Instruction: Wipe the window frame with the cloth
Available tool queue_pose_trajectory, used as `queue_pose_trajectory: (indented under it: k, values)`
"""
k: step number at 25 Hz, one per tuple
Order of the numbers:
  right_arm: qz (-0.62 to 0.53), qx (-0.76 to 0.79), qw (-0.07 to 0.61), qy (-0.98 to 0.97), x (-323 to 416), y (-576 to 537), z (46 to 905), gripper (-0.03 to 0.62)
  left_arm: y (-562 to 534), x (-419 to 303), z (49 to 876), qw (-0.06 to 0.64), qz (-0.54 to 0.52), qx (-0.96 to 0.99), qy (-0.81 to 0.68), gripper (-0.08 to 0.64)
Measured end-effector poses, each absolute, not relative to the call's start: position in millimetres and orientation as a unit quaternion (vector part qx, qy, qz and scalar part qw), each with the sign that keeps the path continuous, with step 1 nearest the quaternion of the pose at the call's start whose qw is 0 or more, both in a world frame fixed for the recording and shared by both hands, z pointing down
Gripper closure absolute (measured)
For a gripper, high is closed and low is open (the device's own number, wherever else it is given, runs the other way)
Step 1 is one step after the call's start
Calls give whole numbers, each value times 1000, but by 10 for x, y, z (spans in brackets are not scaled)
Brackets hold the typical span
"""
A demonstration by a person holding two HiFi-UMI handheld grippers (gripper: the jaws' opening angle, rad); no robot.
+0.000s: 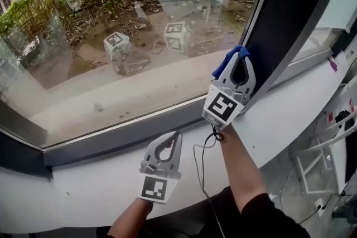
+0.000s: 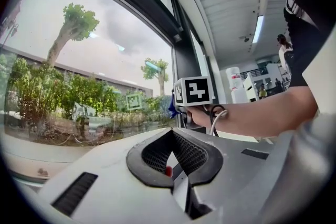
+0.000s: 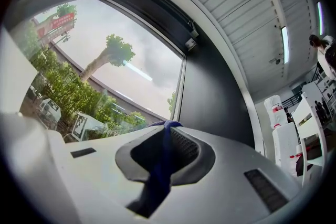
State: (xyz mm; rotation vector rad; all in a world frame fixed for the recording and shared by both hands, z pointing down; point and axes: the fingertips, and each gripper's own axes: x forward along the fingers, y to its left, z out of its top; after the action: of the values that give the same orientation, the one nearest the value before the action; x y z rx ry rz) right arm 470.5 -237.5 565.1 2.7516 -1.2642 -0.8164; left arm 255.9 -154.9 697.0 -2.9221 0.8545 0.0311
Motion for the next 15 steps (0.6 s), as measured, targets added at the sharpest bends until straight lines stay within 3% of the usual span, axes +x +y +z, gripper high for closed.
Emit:
queue_pose_trajectory:
  k: [15]
  values:
    - [-190, 882, 43, -428, 4780, -2424, 6354, 570, -1547, 2518, 7238, 31, -15, -956, 292, 557]
